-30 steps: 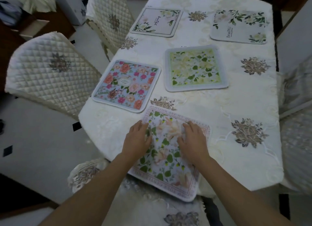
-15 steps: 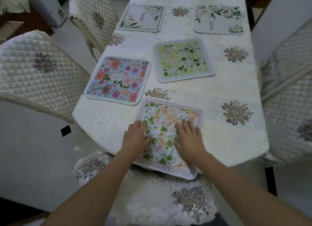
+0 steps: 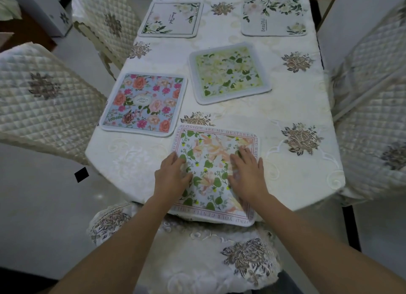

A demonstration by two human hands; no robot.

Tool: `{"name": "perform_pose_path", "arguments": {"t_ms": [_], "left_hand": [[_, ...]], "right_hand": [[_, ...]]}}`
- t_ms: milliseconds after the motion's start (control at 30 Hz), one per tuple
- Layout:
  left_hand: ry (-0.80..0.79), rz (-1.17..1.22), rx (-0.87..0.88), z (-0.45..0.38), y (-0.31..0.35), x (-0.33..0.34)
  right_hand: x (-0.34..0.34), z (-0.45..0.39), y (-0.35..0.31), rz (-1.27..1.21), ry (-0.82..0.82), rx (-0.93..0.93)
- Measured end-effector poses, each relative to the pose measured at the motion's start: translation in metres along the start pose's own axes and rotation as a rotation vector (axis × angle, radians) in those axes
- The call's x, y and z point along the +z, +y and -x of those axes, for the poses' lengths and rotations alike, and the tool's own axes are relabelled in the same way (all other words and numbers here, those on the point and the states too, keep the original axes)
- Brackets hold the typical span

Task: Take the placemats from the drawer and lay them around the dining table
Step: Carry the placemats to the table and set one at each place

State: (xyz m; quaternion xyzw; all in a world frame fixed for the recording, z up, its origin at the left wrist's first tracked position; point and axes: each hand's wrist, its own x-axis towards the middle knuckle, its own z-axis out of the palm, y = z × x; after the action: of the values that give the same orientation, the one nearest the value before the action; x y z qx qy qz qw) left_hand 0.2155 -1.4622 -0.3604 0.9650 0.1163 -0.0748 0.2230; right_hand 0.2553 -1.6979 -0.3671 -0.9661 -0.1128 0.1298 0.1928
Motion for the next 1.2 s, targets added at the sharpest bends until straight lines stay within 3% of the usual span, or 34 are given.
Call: {"name": "perform_pose_path", "arguments": {"t_ms": [233, 367, 533, 767, 1033, 1200], "left_hand": [[0.031, 0.096, 0.001, -0.014, 0.005, -0.003], [-0.057, -0.062, 0.050, -0.013, 0.003, -0.002], [-0.053, -0.278, 0.098, -0.029, 0.011, -0.006], [-0.105, -0.334, 0.279, -0.082, 0.041, -0.004], [-0.292, -0.424, 0.332, -0.120, 0.049, 0.003], [-0.239, -0.396, 0.340, -0.123, 0.044, 0.009]], "right_hand": [[-0.010, -0.024, 0.007, -0.024, 0.024, 0.010], [-0.010, -0.026, 0.012, 0.033, -0.073, 0.031], [-0.011, -0.035, 0.000, 0.059, -0.070, -0.010], [-0.014, -0.073, -0.031, 0.030, -0.084, -0.070], [-0.008, -0.115, -0.042, 0.129, -0.138, -0.096], [-0.004, -0.116, -0.035, 0.168, -0.121, -0.114]]}}
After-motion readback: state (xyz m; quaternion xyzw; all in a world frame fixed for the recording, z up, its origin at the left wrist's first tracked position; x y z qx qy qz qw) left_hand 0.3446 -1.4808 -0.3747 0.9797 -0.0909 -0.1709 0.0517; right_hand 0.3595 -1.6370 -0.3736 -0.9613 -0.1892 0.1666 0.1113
